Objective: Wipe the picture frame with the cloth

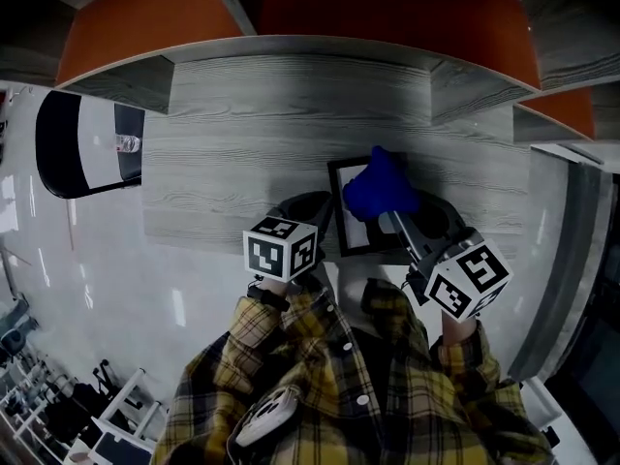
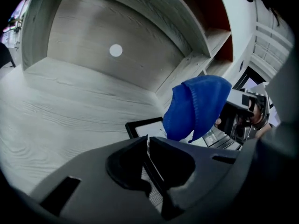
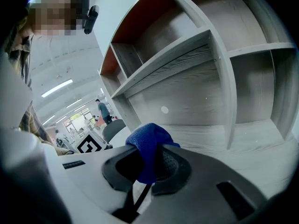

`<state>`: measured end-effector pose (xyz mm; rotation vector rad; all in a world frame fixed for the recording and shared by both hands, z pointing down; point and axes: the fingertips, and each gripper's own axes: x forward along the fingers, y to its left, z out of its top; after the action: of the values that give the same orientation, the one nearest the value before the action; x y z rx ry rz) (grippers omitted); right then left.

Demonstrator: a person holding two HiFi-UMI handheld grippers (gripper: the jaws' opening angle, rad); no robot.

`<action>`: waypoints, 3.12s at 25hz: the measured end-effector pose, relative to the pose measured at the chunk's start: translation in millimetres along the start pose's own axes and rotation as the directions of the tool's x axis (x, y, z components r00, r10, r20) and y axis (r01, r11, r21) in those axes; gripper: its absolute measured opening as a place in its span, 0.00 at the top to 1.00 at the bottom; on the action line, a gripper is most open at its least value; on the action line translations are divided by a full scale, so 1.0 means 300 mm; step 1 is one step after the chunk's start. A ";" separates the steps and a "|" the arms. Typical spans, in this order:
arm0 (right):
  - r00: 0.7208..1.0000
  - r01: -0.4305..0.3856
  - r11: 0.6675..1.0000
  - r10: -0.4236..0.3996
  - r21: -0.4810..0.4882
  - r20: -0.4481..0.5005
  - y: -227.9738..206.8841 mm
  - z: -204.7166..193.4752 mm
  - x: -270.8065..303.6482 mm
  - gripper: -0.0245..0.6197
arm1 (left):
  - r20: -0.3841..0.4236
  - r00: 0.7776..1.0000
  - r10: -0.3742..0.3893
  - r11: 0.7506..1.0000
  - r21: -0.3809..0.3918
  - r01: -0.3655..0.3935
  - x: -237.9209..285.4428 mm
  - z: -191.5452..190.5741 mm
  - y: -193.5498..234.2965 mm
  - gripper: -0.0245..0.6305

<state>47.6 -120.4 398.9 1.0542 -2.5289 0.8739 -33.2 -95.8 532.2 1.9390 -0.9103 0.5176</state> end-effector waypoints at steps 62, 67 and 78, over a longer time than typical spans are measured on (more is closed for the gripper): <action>0.843 0.171 0.846 -0.391 -0.506 -0.368 -0.315 -0.396 0.295 0.90 | -0.148 0.989 0.032 0.986 0.167 -0.007 0.119 -0.161 0.016 0.78; 0.824 0.266 0.838 -0.454 -0.476 -0.340 -0.391 -0.372 0.231 0.90 | -0.150 0.988 0.032 0.988 0.154 -0.008 0.114 -0.160 0.014 0.78; 0.819 0.345 0.853 -0.477 -0.392 -0.318 -0.421 -0.340 0.162 0.90 | -0.154 0.987 0.032 0.988 0.153 -0.008 0.118 -0.167 0.014 0.78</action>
<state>104.9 -153.9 554.7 1.1200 -1.8993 0.4729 -13.6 -67.5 583.1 1.9947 -0.8103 0.7593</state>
